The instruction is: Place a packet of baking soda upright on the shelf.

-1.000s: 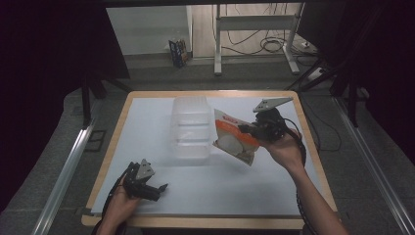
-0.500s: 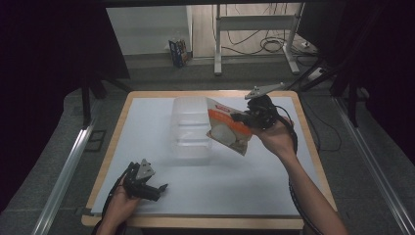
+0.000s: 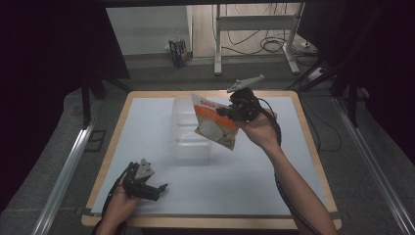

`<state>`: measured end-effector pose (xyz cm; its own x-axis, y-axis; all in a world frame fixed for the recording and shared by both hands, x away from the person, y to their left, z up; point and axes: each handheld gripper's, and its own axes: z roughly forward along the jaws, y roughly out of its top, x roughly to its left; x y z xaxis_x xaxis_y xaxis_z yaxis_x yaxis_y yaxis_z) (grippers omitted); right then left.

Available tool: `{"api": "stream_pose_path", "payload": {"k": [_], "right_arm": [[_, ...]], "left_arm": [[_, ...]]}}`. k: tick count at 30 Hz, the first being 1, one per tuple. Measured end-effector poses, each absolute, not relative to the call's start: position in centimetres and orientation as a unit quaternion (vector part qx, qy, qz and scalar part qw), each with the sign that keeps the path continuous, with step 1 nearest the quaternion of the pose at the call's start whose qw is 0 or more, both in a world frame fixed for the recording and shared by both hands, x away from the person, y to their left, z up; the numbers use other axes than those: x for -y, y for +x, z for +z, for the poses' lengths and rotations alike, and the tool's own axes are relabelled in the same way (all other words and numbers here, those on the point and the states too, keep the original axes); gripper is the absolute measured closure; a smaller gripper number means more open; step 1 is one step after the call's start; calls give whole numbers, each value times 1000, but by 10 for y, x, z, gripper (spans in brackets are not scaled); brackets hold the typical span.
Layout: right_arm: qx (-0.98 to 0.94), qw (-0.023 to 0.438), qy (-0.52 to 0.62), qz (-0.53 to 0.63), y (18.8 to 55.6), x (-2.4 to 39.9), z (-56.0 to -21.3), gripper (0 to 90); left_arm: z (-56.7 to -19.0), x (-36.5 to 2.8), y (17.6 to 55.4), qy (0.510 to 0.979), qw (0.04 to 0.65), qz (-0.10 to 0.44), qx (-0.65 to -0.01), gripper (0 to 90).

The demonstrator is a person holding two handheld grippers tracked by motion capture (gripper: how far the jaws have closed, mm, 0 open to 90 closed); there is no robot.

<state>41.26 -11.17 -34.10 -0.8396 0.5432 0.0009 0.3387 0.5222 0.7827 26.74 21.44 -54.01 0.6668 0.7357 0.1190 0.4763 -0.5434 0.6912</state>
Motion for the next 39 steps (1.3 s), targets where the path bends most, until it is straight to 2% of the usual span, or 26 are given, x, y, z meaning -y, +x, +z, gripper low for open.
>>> {"api": "stream_pose_path", "payload": {"k": [27,39], "right_arm": [[-873,100,231,418,428,36,-352,883],[-884,91,233,395,435,26,-381,882]], "left_arm": [[-539,-214,267,855,321,203,-352,30],[-539,-213,267,857,318,203,-351,30]]}}
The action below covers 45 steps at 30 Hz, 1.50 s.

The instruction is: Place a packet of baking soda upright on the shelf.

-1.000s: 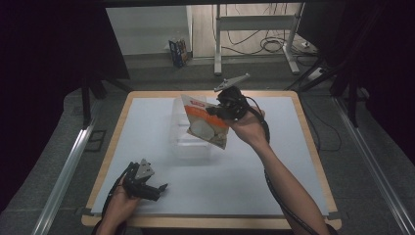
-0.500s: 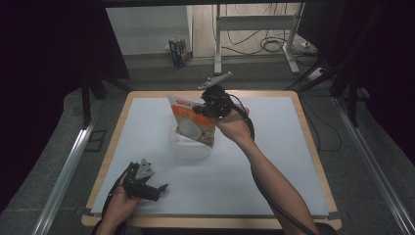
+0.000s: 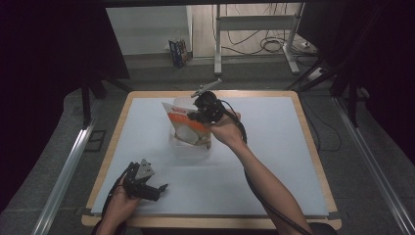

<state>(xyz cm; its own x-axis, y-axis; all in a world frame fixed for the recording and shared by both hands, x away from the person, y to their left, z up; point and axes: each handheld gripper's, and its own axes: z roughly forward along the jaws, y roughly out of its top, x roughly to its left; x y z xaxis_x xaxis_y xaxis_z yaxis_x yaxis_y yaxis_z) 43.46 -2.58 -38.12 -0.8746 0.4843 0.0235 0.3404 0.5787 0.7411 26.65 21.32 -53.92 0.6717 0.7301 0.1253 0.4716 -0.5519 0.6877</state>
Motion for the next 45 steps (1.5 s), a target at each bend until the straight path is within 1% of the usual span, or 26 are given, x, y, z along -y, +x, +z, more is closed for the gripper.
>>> {"api": "stream_pose_path", "payload": {"k": [6,15,26,30,32,34,36,38,39,42,45], "right_arm": [[-890,85,233,383,437,22,-398,882],[-886,87,235,389,440,28,-405,880],[-878,82,259,394,453,46,-417,878],[-879,81,259,392,455,48,-420,856],[-881,84,257,389,455,47,-420,827],[-881,89,258,387,454,46,-420,776],[-881,95,258,386,454,47,-420,687],[-878,91,263,389,454,47,-420,576],[-877,90,265,391,454,47,-419,536],[-875,90,264,395,455,47,-417,424],[-875,88,262,397,455,47,-417,337]], "left_arm": [[-539,-213,266,857,318,202,-352,30],[-539,-212,266,858,314,203,-350,30],[-540,-211,267,860,310,204,-350,32],[-540,-211,267,860,309,204,-350,32],[-540,-211,266,860,309,204,-350,32],[-540,-211,266,860,309,204,-350,33],[-540,-211,267,860,309,204,-350,33],[-540,-211,267,861,309,203,-350,33],[-540,-211,267,860,309,203,-351,33],[-541,-211,267,860,309,203,-351,33],[-541,-211,267,861,308,203,-351,33]]}}
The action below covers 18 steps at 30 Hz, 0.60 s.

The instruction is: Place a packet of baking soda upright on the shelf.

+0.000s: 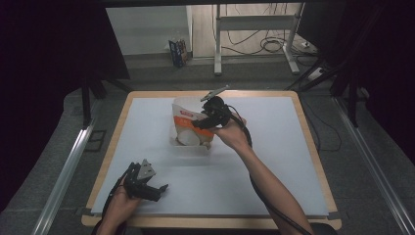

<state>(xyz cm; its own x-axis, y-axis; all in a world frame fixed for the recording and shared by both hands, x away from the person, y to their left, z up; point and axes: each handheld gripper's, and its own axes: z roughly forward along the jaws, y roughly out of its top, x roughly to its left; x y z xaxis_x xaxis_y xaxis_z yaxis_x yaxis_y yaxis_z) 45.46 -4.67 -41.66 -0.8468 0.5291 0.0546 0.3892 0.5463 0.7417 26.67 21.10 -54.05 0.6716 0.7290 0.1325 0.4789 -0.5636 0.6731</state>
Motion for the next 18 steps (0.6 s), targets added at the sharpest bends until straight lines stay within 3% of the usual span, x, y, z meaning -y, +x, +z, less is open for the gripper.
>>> {"api": "stream_pose_path", "payload": {"k": [7,18], "right_arm": [[-878,92,250,398,453,46,-416,214],[-882,95,224,403,447,49,-416,118]], "left_arm": [[-541,-211,267,861,309,203,-351,33],[-541,-211,267,861,309,203,-350,33]]}}
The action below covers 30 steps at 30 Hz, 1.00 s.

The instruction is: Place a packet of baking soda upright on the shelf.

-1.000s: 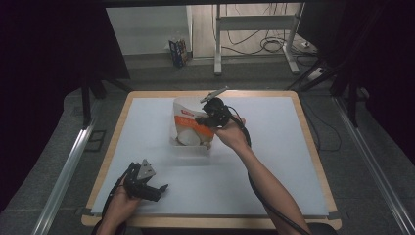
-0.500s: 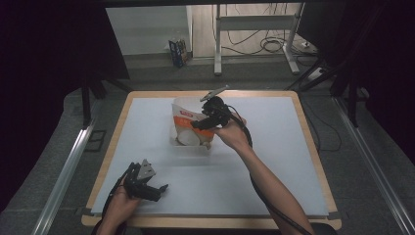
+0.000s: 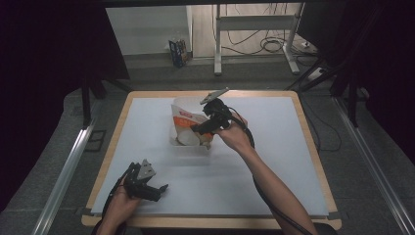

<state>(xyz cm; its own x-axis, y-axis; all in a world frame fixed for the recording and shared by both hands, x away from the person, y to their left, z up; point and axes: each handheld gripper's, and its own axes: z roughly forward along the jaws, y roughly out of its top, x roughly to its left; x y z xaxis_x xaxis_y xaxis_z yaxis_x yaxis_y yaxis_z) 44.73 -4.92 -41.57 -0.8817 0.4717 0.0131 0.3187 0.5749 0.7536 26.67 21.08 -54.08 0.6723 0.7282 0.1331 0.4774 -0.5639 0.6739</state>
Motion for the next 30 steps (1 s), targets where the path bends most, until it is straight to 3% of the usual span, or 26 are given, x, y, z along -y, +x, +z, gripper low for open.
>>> {"api": "stream_pose_path", "payload": {"k": [19,30], "right_arm": [[-895,103,204,384,435,60,-408,0],[-892,120,202,385,426,71,-411,0]], "left_arm": [[-541,-210,267,861,308,204,-349,33],[-539,-211,266,858,316,203,-349,32]]}}
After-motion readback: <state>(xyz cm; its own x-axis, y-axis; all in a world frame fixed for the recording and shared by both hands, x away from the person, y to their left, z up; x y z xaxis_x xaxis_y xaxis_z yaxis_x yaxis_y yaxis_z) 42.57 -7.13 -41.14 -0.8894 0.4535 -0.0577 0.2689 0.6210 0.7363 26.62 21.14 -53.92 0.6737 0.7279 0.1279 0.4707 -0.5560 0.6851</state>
